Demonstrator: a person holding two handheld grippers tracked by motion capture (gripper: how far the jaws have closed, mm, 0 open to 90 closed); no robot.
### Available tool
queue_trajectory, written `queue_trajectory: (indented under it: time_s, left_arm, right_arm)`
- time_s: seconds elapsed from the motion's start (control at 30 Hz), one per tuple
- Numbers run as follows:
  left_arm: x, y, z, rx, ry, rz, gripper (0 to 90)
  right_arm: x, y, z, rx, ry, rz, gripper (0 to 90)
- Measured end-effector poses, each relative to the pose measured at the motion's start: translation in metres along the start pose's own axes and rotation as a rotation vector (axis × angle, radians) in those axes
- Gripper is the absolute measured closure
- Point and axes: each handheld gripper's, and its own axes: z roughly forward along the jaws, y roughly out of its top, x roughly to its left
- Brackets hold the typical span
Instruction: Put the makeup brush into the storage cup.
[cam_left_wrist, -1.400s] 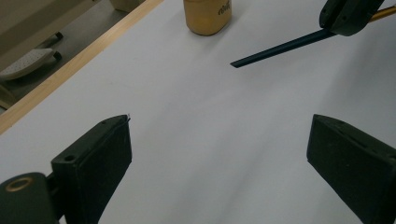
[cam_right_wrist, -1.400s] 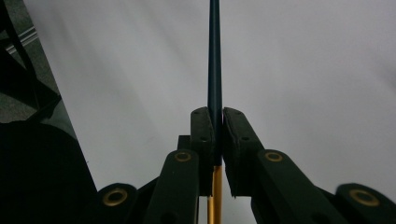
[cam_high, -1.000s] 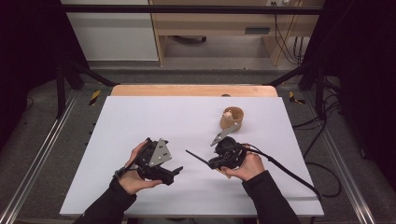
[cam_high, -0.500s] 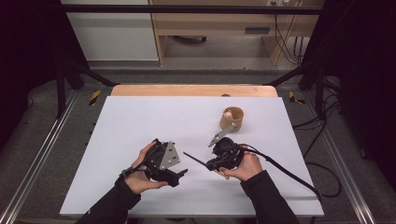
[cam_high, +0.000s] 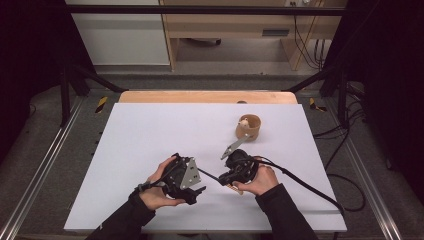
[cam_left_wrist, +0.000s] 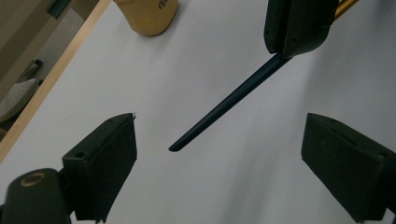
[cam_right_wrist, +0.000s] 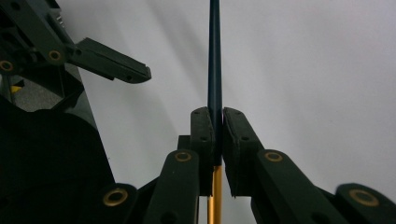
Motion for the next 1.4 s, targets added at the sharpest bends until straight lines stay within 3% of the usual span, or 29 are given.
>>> queue_trajectory:
  time_s: [0.23,0.27,0.47,1.0,1.07,1.4]
  left_arm:
    - [-0.005,0.0,0.007,0.02,-0.017,0.043,13.3]
    - [-0.006,0.0,0.009,0.013,-0.018,0.034,14.1]
    - [-0.007,0.0,0.011,0.015,-0.002,0.08,18.4]
    - [-0.011,-0.004,0.015,0.001,0.018,0.186,42.1]
    - [-0.01,-0.004,0.014,0.023,0.016,0.215,44.9]
    - [-0.01,-0.006,0.015,0.038,0.02,0.281,57.1]
  right_arm:
    - [0.001,0.001,0.005,0.002,0.014,-0.008,83.6]
    - [0.001,0.002,0.006,0.004,0.012,-0.013,83.6]
    - [0.005,0.006,0.009,0.011,0.02,-0.024,83.6]
    - [0.008,0.008,0.011,0.013,0.036,-0.028,83.6]
    - [0.008,0.008,0.011,0.014,0.036,-0.029,83.6]
    - [0.008,0.008,0.011,0.021,0.04,-0.031,83.6]
